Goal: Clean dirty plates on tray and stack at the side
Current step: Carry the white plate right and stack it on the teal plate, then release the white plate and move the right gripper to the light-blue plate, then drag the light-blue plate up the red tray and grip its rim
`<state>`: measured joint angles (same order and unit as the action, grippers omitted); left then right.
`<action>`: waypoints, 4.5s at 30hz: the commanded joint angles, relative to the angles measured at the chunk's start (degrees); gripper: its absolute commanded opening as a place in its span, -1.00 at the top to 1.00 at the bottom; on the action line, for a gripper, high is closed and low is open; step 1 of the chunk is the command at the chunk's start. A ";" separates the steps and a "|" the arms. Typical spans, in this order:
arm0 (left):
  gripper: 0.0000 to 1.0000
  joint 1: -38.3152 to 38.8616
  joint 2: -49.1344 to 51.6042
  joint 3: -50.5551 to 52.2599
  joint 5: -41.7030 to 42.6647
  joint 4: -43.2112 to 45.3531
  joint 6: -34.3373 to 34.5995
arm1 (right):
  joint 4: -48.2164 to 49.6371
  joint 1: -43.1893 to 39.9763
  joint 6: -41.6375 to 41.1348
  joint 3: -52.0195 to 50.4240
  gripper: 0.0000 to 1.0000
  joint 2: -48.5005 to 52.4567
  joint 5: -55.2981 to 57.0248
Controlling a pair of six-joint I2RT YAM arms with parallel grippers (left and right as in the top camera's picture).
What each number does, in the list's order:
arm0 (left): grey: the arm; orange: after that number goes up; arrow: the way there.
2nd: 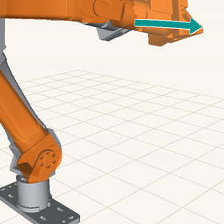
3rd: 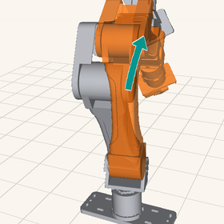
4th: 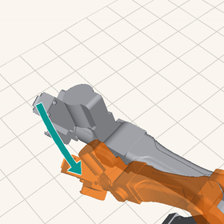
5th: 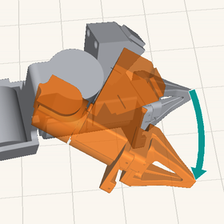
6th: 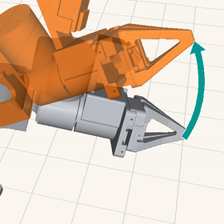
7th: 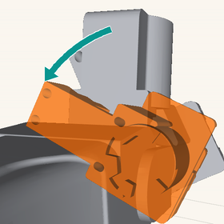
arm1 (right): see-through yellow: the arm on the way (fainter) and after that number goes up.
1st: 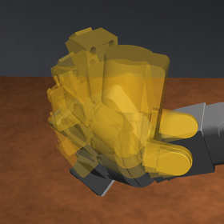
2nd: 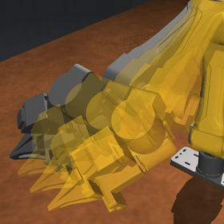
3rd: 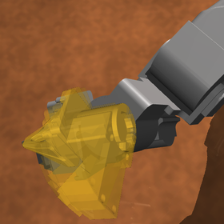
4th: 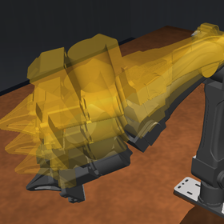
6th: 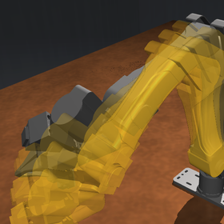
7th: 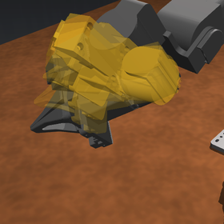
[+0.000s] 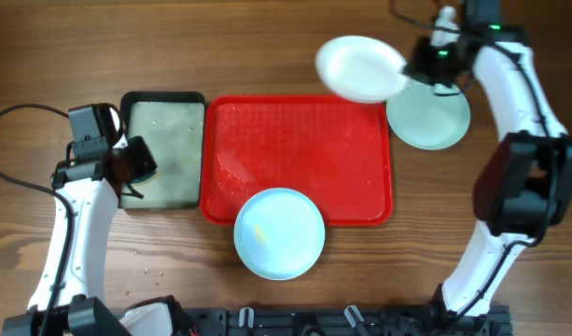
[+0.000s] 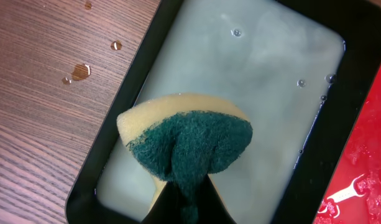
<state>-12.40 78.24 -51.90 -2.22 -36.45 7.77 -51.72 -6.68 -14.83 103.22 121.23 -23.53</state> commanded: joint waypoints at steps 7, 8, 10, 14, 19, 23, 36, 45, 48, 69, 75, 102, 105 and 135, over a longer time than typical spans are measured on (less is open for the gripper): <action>0.92 -0.24 0.33 0.26 0.31 0.24 0.35 | -0.83 -6.80 -2.38 -4.44 0.91 -1.40 25.27; 0.92 -0.24 0.33 0.26 0.31 0.24 0.35 | -0.28 -6.80 -3.17 -5.40 0.91 -1.40 25.31; 0.92 -0.24 0.33 0.26 0.31 0.26 0.33 | 0.70 -6.80 -3.39 -7.17 0.91 -1.40 25.53; 0.92 -0.24 0.33 0.26 0.31 0.24 0.35 | 1.92 -6.80 -3.34 -10.21 0.91 -1.40 25.51; 0.92 -0.24 0.33 0.26 0.31 0.22 0.35 | -0.66 -6.80 -3.17 -10.32 0.91 -1.40 25.51; 0.92 -0.24 0.33 0.26 0.31 0.22 0.35 | -2.51 -6.80 -3.17 -10.32 0.91 -1.40 25.49; 0.92 -0.24 0.33 0.26 0.48 0.20 0.35 | -7.23 -6.78 -3.15 -10.32 0.89 -1.40 28.37; 0.92 -0.24 0.33 0.26 1.75 0.90 0.33 | -4.66 -6.43 8.61 -9.97 -0.45 -1.44 14.14; 0.92 -0.26 0.33 0.26 1.75 1.07 0.33 | -6.34 -4.76 15.98 -7.67 -0.47 -1.57 1.55; 0.92 -0.24 0.33 0.26 1.75 1.05 0.33 | -14.99 41.42 32.48 -7.23 -0.22 -4.46 15.37; 0.92 -0.26 0.33 0.26 1.75 1.07 0.33 | -16.70 47.25 23.21 -7.23 -0.21 -4.59 20.46; 0.92 -0.24 0.33 0.28 1.79 1.51 0.59 | -16.55 50.38 11.58 -16.41 0.03 -8.85 29.31; 0.92 -0.24 0.33 0.28 1.77 1.51 0.59 | -14.84 50.64 13.40 -16.61 0.04 -8.98 27.34; 0.92 -0.24 0.33 0.28 1.79 1.49 0.59 | -11.19 50.64 14.58 -20.44 0.76 -9.25 20.48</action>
<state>-12.40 78.24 -51.90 -1.34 -35.35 7.79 -63.09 43.72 1.06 83.05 113.21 -3.79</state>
